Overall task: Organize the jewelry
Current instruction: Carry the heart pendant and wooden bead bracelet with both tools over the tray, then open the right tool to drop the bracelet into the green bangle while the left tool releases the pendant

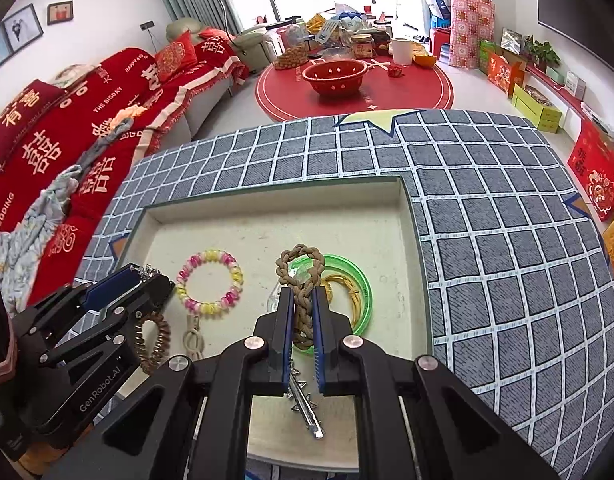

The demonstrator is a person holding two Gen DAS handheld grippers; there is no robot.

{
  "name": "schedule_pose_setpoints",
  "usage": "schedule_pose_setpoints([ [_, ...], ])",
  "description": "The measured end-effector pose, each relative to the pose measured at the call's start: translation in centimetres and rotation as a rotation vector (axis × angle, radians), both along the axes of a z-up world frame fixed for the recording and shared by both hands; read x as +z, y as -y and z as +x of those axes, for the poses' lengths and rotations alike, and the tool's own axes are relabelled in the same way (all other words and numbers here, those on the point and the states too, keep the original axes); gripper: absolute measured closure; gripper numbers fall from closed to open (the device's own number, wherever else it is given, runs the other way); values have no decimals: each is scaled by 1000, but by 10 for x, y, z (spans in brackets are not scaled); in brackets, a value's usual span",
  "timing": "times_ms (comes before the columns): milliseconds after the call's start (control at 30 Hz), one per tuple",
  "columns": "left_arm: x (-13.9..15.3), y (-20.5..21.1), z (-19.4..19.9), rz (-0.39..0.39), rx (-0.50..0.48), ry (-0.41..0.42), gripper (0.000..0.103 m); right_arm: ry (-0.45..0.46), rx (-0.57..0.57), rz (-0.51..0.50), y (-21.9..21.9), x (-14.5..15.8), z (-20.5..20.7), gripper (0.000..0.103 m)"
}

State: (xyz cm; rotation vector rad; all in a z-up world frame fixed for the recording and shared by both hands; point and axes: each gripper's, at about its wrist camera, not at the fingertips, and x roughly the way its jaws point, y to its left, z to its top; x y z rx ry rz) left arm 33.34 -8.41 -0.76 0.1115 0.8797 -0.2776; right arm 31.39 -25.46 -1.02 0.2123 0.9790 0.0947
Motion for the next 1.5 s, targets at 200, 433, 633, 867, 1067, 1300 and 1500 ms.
schedule_pose_setpoints([
  [200,-9,5,0,25,-8,-3,57,-22,3,-9,-1,-14,2,93],
  [433,-13,9,0,46,-6,1,57,-54,6,-15,-4,-28,4,93],
  [633,-17,13,-1,65,-5,-8,56,-61,6,-23,-4,-31,2,92],
  [867,-13,11,-4,67,7,-2,56,-64,4,9,-3,-27,0,52],
  [1067,-10,9,-4,63,26,1,56,-41,-7,36,0,-17,-4,45],
  [1300,-5,0,-4,77,60,25,56,-33,-37,60,7,-11,-10,43],
  [1500,5,-7,-5,72,84,76,4,-30,-45,61,11,-10,-12,43],
])
